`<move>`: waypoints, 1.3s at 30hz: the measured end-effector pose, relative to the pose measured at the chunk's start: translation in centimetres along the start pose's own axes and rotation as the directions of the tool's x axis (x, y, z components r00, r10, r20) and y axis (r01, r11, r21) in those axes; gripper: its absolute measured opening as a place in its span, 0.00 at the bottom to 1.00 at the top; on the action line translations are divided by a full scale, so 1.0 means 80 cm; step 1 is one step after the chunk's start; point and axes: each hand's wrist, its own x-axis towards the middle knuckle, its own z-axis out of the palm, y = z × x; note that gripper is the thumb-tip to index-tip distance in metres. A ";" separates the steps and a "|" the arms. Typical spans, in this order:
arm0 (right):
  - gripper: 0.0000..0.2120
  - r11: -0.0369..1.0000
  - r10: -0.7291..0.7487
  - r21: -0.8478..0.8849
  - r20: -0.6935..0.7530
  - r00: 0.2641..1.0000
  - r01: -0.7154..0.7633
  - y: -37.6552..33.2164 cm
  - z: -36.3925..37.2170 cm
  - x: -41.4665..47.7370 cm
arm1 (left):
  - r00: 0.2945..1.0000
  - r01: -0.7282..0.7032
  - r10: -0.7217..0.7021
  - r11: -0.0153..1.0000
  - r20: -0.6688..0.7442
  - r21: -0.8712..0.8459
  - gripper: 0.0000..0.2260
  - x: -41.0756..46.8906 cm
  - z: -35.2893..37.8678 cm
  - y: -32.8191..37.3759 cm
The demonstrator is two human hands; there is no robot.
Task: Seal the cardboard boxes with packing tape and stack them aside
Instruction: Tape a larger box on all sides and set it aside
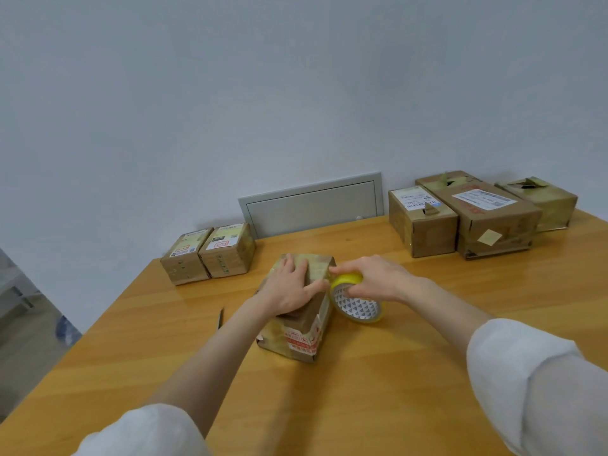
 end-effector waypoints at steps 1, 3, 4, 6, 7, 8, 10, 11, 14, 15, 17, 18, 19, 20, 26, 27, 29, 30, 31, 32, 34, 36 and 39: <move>0.27 1.000 0.001 -0.001 0.003 1.000 -0.001 0.000 0.001 0.000 | 0.999 0.041 -0.041 0.999 0.002 -0.001 0.38 -0.002 -0.002 -0.005; 0.28 1.000 0.007 -0.002 0.004 1.000 -0.007 0.001 0.002 0.000 | 0.993 0.116 -0.117 0.993 0.035 0.014 0.43 -0.009 -0.001 -0.011; 0.28 1.000 0.012 0.000 0.006 1.000 -0.012 0.001 0.002 0.000 | 0.987 0.148 -0.149 0.989 0.053 0.030 0.45 -0.014 0.001 -0.012; 0.29 1.000 0.025 0.005 0.009 1.000 -0.025 0.000 0.000 -0.001 | 0.977 0.199 -0.204 0.977 0.067 0.073 0.47 -0.020 0.002 -0.010; 0.30 1.000 0.028 -0.003 0.014 1.000 -0.028 -0.001 -0.002 -0.002 | 0.971 0.224 -0.229 0.972 0.072 0.077 0.48 -0.022 0.001 -0.007; 0.31 1.000 0.023 -0.017 0.023 0.999 -0.023 -0.001 -0.002 -0.004 | 0.965 0.247 -0.252 0.967 0.078 0.063 0.48 -0.024 -0.001 -0.004; 0.32 1.000 -0.007 -0.027 0.044 0.999 0.008 0.000 -0.004 -0.008 | 0.961 0.267 -0.269 0.963 0.059 0.030 0.47 -0.027 -0.004 0.001; 0.33 1.000 -0.026 -0.010 0.046 0.999 0.027 0.000 -0.007 -0.009 | 0.964 0.262 -0.262 0.965 0.031 0.005 0.46 -0.028 -0.006 0.003; 0.33 0.991 -0.055 0.111 -0.122 0.991 0.068 -0.002 -0.033 -0.013 | 0.979 0.193 -0.205 0.910 0.007 -0.366 0.40 -0.035 -0.019 0.001; 0.32 0.981 -0.037 0.181 -0.214 0.976 0.076 -0.003 -0.047 -0.013 | 0.983 0.161 -0.181 0.816 0.019 -0.555 0.36 -0.038 -0.024 0.000; 0.31 0.920 0.013 0.372 -0.342 0.940 0.123 -0.006 -0.071 -0.013 | 0.982 0.163 -0.171 0.596 0.074 -0.786 0.27 -0.046 -0.029 -0.001; 0.30 0.864 0.029 0.477 -0.367 0.930 0.161 -0.008 -0.077 -0.013 | 0.980 0.176 -0.174 0.512 0.099 -0.841 0.25 -0.050 -0.029 -0.002; 0.29 0.803 0.034 0.562 -0.373 0.927 0.197 -0.010 -0.080 -0.014 | 0.978 0.183 -0.174 0.443 0.116 -0.878 0.22 -0.053 -0.026 -0.004; 0.27 0.757 0.029 0.615 -0.372 0.928 0.222 -0.013 -0.079 -0.014 | 0.977 0.185 -0.174 0.388 0.125 -0.903 0.20 -0.055 -0.021 -0.007; 0.27 0.830 -0.015 0.504 -0.409 0.913 0.239 -0.032 -0.075 -0.008 | 0.972 0.198 -0.189 0.318 0.142 -0.927 0.16 -0.056 -0.011 -0.018; 0.27 0.848 -0.026 0.478 -0.394 0.919 0.229 -0.034 -0.079 -0.008 | 0.972 0.199 -0.186 0.329 0.143 -0.923 0.16 -0.056 -0.010 -0.020; 0.26 0.884 -0.048 0.421 -0.351 0.935 0.203 -0.034 -0.089 -0.008 | 0.977 0.187 -0.166 0.363 0.134 -0.913 0.15 -0.055 -0.009 -0.021; 0.26 0.898 -0.055 0.396 -0.327 0.943 0.190 -0.032 -0.095 -0.009 | 0.981 0.176 -0.148 0.377 0.128 -0.909 0.15 -0.054 -0.008 -0.021; 0.26 0.910 -0.059 0.373 -0.308 0.950 0.178 -0.030 -0.101 -0.011 | 0.985 0.159 -0.122 0.387 0.120 -0.908 0.14 -0.052 -0.009 -0.019; 0.25 0.921 -0.062 0.351 -0.293 0.954 0.168 -0.027 -0.108 -0.013 | 0.989 0.141 -0.098 0.393 0.112 -0.909 0.14 -0.050 -0.010 -0.017; 0.25 0.943 -0.061 0.303 -0.254 0.965 0.139 -0.017 -0.119 -0.017 | 0.991 0.132 -0.078 0.401 0.109 -0.906 0.14 -0.048 -0.010 -0.016; 0.24 0.975 -0.052 0.203 -0.167 0.985 0.086 -0.002 -0.121 -0.026 | 0.986 0.161 -0.105 0.405 0.129 -0.900 0.16 -0.049 -0.010 -0.021; 0.20 0.980 -0.044 0.194 -0.013 0.999 0.045 0.018 -0.096 -0.041 | 0.981 0.190 -0.123 0.430 0.151 -0.883 0.17 -0.048 -0.008 -0.030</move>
